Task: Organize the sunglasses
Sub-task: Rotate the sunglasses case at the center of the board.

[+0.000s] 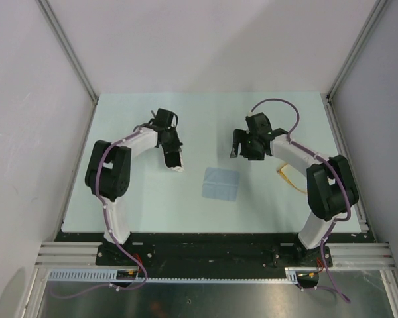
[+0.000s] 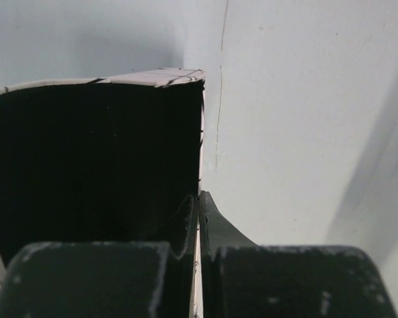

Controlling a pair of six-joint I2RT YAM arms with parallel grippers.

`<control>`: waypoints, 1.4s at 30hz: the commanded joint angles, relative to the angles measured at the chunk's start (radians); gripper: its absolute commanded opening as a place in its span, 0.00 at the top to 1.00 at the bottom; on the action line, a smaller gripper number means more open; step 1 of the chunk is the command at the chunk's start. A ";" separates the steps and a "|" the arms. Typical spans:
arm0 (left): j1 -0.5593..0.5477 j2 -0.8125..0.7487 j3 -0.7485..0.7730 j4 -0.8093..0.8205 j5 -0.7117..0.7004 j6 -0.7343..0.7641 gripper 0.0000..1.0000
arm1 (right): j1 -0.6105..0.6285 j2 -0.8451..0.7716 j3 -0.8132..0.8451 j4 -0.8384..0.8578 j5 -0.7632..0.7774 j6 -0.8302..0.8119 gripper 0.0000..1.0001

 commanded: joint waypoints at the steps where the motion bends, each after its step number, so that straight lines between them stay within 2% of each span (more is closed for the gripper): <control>1: 0.038 -0.060 -0.047 0.045 0.045 -0.162 1.00 | -0.001 -0.061 -0.014 0.007 0.009 0.006 0.20; 4: 0.040 -0.100 -0.093 0.115 0.053 -0.287 1.00 | 0.002 -0.070 -0.025 0.004 0.009 0.008 0.20; 11: 0.031 -0.134 -0.226 0.363 0.011 -0.729 1.00 | 0.008 -0.099 -0.032 0.002 0.003 0.015 0.20; 16: 0.006 -0.159 -0.341 0.560 -0.151 -0.901 0.98 | 0.009 -0.116 -0.032 -0.016 0.002 0.011 0.20; 17: 0.003 -0.155 -0.360 0.645 -0.171 -0.947 0.96 | 0.008 -0.121 -0.032 -0.021 0.005 0.009 0.20; 23: -0.031 -0.113 -0.446 0.842 -0.242 -1.122 0.89 | 0.000 -0.125 -0.032 -0.049 0.000 -0.009 0.20; 29: -0.048 -0.073 -0.497 0.942 -0.271 -1.141 0.77 | -0.012 -0.127 -0.032 -0.055 -0.007 -0.020 0.20; 33: -0.055 -0.070 -0.512 0.951 -0.263 -1.118 0.73 | -0.018 -0.125 -0.032 -0.053 -0.014 -0.021 0.20; 35: -0.055 -0.074 -0.517 0.955 -0.262 -1.110 0.69 | -0.020 -0.125 -0.032 -0.049 -0.015 -0.021 0.20; 36: -0.055 -0.079 -0.518 0.955 -0.265 -1.104 0.64 | -0.020 -0.125 -0.032 -0.047 -0.017 -0.021 0.20; 39: -0.055 -0.102 -0.515 0.958 -0.267 -1.069 0.60 | -0.024 -0.124 -0.032 -0.042 -0.023 -0.020 0.20; 40: -0.054 -0.106 -0.510 0.958 -0.263 -1.059 0.54 | -0.026 -0.122 -0.032 -0.041 -0.023 -0.020 0.20; 42: -0.055 -0.125 -0.507 0.955 -0.254 -1.030 0.53 | -0.024 -0.124 -0.032 -0.041 -0.023 -0.020 0.20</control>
